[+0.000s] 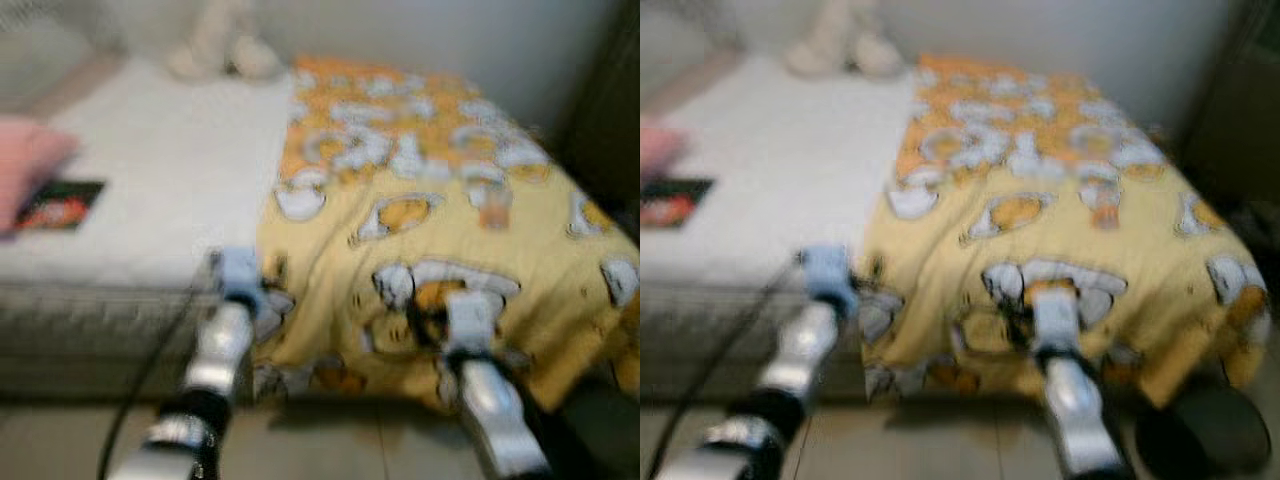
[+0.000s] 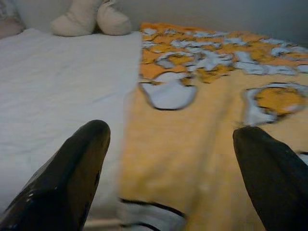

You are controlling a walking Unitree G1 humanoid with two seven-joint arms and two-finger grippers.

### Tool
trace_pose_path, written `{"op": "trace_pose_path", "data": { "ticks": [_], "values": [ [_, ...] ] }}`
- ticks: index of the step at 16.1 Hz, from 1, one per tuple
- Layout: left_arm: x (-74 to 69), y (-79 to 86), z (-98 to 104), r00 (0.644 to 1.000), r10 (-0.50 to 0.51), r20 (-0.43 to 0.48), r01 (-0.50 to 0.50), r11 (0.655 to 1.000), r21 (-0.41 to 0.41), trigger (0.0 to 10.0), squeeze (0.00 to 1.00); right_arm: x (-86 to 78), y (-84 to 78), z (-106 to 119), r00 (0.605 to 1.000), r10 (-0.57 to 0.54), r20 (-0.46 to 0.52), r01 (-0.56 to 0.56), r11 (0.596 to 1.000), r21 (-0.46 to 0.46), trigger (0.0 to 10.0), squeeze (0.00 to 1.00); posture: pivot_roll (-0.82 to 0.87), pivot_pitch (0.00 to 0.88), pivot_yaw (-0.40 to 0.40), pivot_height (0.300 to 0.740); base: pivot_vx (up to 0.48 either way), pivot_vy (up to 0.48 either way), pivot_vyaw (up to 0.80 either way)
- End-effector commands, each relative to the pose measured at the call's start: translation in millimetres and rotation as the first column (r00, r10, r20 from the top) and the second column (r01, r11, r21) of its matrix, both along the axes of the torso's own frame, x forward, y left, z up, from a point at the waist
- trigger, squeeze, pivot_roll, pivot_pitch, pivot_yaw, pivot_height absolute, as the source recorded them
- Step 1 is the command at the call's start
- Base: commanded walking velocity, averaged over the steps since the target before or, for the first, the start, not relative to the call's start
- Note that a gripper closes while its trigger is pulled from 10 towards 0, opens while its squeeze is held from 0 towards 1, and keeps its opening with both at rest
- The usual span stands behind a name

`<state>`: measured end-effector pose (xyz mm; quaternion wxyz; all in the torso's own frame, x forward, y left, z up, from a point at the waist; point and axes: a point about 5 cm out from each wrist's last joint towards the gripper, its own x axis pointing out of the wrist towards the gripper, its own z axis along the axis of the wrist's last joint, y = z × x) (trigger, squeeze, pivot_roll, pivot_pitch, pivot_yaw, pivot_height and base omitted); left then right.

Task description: Clean up the room

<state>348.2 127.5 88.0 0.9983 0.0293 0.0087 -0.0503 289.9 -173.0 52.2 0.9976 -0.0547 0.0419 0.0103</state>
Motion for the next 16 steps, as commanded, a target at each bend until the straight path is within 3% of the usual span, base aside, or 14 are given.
{"op": "trace_pose_path", "data": {
  "ticks": [1, 4, 5, 6, 7, 8, 11, 13, 16],
  "values": [
    [1.2, 5.2, 1, 1.000, -0.007, 0.000, 0.007, 1.000, 0.025, 10.0, 1.00, 2.4, 1.8, 5, 1.000, 0.006, 0.024, -0.005, 1.000, -0.002, 10.0, 0.00, 0.09, 0.000, -0.021, 0.740, 0.000, -0.450, 0.59],
    [-1.3, 1.7, -4, 0.999, -0.051, -0.018, 0.052, 0.996, 0.079, 10.0, 1.00, -4.2, -7.6, 0, 0.998, -0.054, 0.023, 0.054, 0.998, 0.010, 10.0, 0.00, 0.09, 0.000, -0.012, 0.740, 0.000, -0.449, 0.54],
    [-3.5, -1.9, -5, 0.995, -0.097, -0.012, 0.098, 0.991, 0.089, 10.0, 0.79, -7.6, -11.7, -1, 0.995, -0.095, 0.034, 0.094, 0.995, 0.043, 10.0, 0.00, 0.08, 0.000, -0.009, 0.740, 0.000, 0.000, 0.00],
    [-3.0, -3.0, -4, 0.994, -0.105, -0.004, 0.105, 0.987, 0.121, 10.0, 0.00, -8.1, -10.6, 3, 0.991, -0.113, 0.071, 0.105, 0.988, 0.109, 10.0, 0.00, 0.08, 0.000, -0.004, 0.740, 0.000, 0.000, 0.00],
    [-0.4, 0.5, 0, 0.998, -0.067, 0.003, 0.067, 0.997, 0.044, 10.0, 0.00, -6.9, -8.8, 10, 0.984, -0.135, 0.118, 0.107, 0.969, 0.221, 10.0, 0.00, 0.08, 0.000, 0.000, 0.740, 0.251, 0.000, 0.00],
    [1.3, 4.7, 2, 1.000, -0.026, -0.001, 0.026, 1.000, -0.017, 10.0, 0.00, -5.9, -8.6, 12, 0.980, -0.152, 0.131, 0.112, 0.957, 0.267, 10.0, 0.00, 0.08, 0.000, 0.002, 0.740, 0.480, 0.000, 0.00],
    [-1.7, -3.4, 2, 0.999, -0.048, 0.009, 0.048, 0.998, -0.028, 10.0, 0.00, -4.1, -7.9, 7, 0.986, -0.133, 0.099, 0.117, 0.982, 0.151, 10.0, 0.00, 0.08, 0.000, -0.002, 0.740, 0.480, 0.000, 0.00],
    [-1.9, -8.5, 6, 0.996, -0.082, 0.046, 0.081, 0.997, 0.015, 10.0, 0.00, -5.0, -7.1, 6, 0.989, -0.111, 0.095, 0.099, 0.987, 0.127, 10.0, 0.00, 0.09, 0.000, -0.008, 0.740, 0.480, 0.000, 0.00],
    [-4.3, -8.6, 3, 0.994, -0.100, 0.035, 0.099, 0.995, 0.011, 10.0, 0.00, -2.6, -7.1, 10, 0.988, -0.102, 0.115, 0.092, 0.991, 0.095, 10.0, 0.00, 0.09, 0.000, -0.002, 0.740, 0.480, 0.000, 0.00]
  ]
}}
